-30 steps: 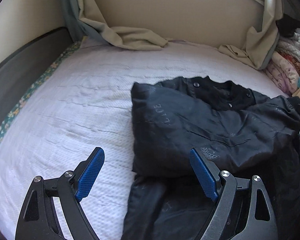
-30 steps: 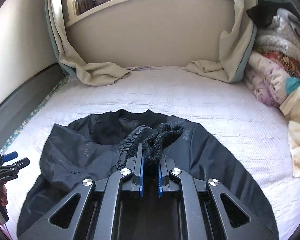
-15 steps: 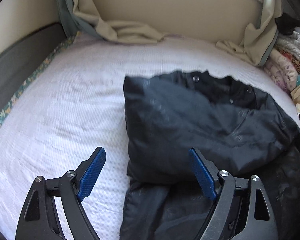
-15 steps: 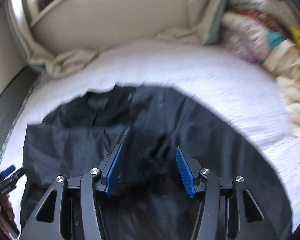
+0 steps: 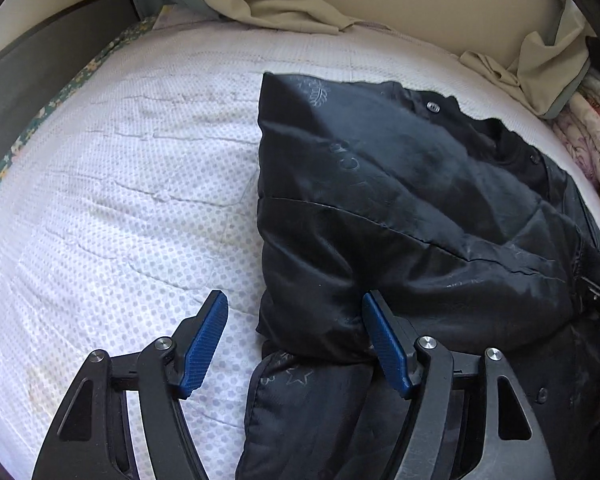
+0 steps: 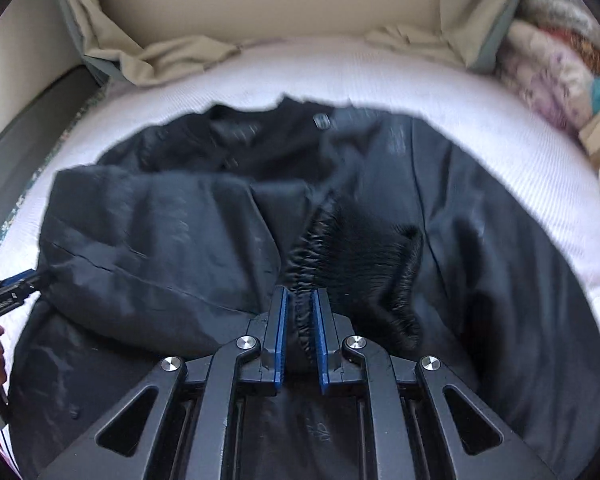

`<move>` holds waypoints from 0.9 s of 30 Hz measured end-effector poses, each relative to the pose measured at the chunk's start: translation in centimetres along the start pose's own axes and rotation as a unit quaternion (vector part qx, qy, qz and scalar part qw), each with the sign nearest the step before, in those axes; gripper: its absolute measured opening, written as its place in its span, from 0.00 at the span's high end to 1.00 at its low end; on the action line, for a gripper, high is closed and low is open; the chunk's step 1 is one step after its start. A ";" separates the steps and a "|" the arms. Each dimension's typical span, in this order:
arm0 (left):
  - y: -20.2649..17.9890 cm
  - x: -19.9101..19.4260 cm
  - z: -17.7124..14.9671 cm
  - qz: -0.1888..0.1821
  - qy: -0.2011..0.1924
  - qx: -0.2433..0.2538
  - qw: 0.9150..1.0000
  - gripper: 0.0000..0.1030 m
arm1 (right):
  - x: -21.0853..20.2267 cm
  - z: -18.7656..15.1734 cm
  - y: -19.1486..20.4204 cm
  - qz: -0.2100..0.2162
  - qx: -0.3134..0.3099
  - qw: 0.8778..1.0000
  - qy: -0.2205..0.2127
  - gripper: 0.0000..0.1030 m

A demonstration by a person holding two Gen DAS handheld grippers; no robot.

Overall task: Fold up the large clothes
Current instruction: 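Carry the held sleeve across the jacket body with the right tool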

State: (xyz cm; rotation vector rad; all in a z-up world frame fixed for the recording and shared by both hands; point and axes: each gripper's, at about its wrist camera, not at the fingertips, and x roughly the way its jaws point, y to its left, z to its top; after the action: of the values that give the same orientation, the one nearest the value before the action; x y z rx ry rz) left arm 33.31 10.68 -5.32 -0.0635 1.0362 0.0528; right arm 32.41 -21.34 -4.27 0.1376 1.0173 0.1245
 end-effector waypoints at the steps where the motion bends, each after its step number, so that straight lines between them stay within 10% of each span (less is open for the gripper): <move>1: -0.2 0.3 -0.1 0.002 0.002 0.003 1.000 0.28 | 0.9 -0.2 -0.8 0.004 0.012 1.000 0.007 0.92; 20: 0.9 1.0 -1.4 -0.013 -0.011 -0.030 0.999 0.24 | 2.5 -1.7 -1.1 -0.005 0.004 1.000 -0.013 0.93; 27: 1.1 -2.3 -0.6 -0.031 -0.017 -0.039 0.999 0.25 | -1.0 -0.8 -2.4 0.068 0.063 0.996 -0.001 0.75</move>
State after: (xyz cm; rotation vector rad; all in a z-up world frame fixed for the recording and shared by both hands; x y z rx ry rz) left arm 31.57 11.67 -3.61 -0.1651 0.9968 0.0385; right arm 31.28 -23.80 -4.22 0.3219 1.0132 0.1833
